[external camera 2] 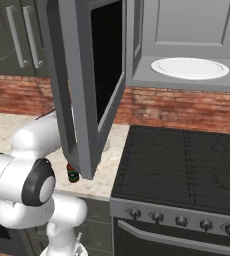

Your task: Place the microwavable item in the microwave. Then, close the microwave door and press the start button.

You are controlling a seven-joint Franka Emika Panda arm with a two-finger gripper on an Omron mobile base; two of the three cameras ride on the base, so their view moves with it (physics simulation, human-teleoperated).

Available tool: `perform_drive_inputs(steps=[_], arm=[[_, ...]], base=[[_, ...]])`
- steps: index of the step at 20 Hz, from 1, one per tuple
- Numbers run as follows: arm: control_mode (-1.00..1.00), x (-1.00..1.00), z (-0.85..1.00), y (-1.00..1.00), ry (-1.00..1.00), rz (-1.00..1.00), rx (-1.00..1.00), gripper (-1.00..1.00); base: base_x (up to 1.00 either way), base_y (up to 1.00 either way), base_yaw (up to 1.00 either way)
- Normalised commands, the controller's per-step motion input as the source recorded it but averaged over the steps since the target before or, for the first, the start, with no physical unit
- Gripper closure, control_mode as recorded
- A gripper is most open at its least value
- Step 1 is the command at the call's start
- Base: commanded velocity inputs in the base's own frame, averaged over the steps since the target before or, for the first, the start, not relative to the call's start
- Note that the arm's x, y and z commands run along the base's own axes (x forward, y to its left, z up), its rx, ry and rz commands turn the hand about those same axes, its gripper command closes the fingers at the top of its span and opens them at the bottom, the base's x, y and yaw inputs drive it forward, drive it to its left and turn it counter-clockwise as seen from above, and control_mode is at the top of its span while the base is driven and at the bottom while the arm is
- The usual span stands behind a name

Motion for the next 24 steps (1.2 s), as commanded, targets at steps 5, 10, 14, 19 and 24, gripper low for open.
perform_drive_inputs(steps=[5, 10, 14, 19, 24], arm=[[-1.00, 0.28, -0.35, 0.00, 0.00, -0.06, 0.00, -1.00], [-1.00, 0.21, -0.27, 0.00, 0.00, -0.03, 0.00, -1.00], [-1.00, 0.22, -0.27, -0.01, 0.00, -0.03, 0.00, -1.00], [-1.00, 0.39, -0.23, -0.01, 0.00, -0.01, 0.00, -1.00], [-1.00, 0.23, -0.31, -0.02, 0.00, -0.01, 0.00, -1.00]], base=[[0.00, 0.00, 0.00], [0.00, 0.00, 0.00], [0.00, 0.00, 0.00], [0.00, 0.00, 0.00], [0.00, 0.00, 0.00]])
